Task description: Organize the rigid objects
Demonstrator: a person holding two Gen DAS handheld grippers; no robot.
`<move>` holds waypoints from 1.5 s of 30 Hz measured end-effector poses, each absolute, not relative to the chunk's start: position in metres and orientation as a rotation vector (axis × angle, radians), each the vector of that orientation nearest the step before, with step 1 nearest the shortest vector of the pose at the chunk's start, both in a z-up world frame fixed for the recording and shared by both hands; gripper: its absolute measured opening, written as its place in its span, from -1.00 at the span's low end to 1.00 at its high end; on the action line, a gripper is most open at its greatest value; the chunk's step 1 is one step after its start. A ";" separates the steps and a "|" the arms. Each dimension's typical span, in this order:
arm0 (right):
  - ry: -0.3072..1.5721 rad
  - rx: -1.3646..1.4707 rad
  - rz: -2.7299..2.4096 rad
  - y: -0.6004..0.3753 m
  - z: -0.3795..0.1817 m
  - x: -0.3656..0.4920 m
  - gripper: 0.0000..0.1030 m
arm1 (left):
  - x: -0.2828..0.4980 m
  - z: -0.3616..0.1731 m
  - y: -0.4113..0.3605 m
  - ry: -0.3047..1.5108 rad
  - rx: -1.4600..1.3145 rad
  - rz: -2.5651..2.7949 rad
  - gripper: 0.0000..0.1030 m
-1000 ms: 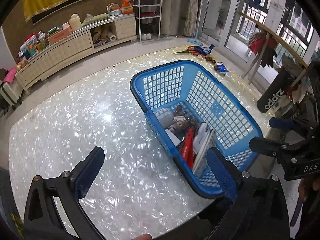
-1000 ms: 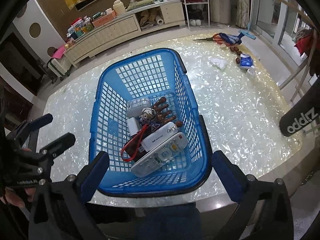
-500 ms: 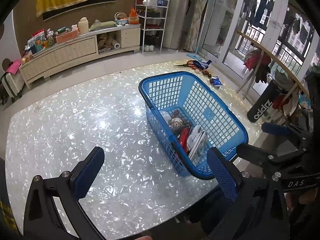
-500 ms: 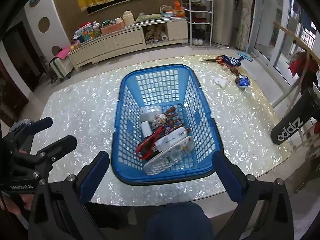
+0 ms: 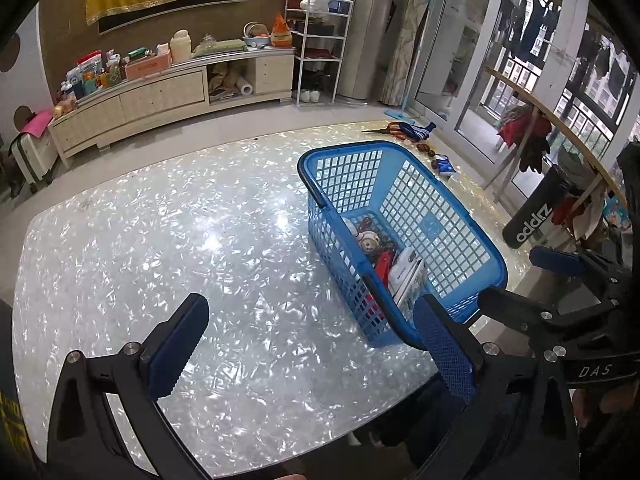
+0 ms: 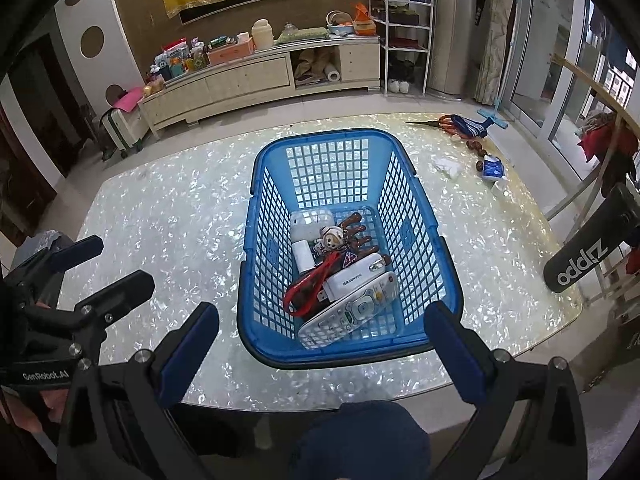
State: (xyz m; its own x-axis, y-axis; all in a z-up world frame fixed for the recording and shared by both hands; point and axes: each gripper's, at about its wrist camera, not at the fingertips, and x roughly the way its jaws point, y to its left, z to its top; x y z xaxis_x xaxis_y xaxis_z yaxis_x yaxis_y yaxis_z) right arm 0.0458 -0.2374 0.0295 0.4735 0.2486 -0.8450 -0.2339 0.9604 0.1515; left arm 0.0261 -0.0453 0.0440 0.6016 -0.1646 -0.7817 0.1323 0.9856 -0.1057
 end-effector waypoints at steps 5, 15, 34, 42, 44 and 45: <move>1.036 0.014 0.296 -0.237 0.029 0.046 1.00 | 0.025 0.044 -0.044 0.914 -0.047 -0.167 0.99; 1.027 0.015 0.295 -0.237 0.030 0.044 1.00 | 0.024 0.045 -0.044 0.908 -0.040 -0.165 0.99; 1.030 0.019 0.291 -0.238 0.029 0.043 1.00 | 0.023 0.042 -0.045 0.915 -0.044 -0.162 0.99; 1.034 0.026 0.295 -0.239 0.029 0.044 1.00 | 0.024 0.042 -0.047 0.919 -0.039 -0.169 0.99; 1.032 0.023 0.293 -0.240 0.029 0.043 1.00 | 0.025 0.042 -0.047 0.920 -0.038 -0.173 0.99; 1.033 0.023 0.292 -0.240 0.028 0.043 1.00 | 0.025 0.041 -0.048 0.922 -0.040 -0.174 0.99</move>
